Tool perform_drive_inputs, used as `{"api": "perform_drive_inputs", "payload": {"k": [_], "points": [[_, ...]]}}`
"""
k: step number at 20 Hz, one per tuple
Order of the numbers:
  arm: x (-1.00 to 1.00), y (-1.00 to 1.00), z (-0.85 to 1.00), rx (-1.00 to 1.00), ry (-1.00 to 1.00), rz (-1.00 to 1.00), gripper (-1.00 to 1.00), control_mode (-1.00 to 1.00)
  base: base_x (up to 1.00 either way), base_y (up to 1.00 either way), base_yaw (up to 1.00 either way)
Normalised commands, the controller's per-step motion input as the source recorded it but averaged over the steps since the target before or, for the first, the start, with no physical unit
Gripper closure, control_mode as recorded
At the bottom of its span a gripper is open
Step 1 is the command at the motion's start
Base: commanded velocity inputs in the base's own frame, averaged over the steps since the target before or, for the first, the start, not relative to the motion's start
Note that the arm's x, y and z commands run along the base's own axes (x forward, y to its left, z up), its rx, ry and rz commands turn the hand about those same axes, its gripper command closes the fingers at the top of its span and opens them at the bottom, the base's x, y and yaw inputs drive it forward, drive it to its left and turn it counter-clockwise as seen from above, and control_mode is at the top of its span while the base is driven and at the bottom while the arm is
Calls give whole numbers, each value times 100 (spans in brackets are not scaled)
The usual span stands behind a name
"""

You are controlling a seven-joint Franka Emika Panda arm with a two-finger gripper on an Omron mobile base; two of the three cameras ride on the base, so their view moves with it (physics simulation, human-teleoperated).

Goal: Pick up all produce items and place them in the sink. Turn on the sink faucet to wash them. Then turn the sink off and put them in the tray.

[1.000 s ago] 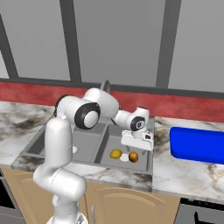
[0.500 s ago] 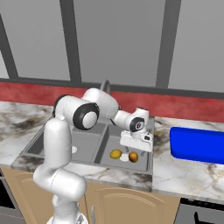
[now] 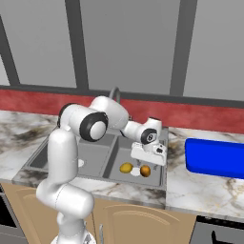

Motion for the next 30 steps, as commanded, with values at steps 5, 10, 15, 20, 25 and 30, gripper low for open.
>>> {"api": "perform_drive_inputs", "payload": {"k": [5,10,15,20,25,30], "points": [[-6,27,-25,3,0,-2,-100,-100,0,0,0],[-21,44,0,1,6,-9,-100,-100,0,0,0],[1,4,-14,0,3,-13,-100,-100,0,0,0],[13,0,-20,0,0,-12,-100,-100,0,0,0],[26,-1,-13,0,-1,-8,-100,-100,0,0,0],[19,-22,-15,0,-4,-6,-100,-100,0,0,0]]}}
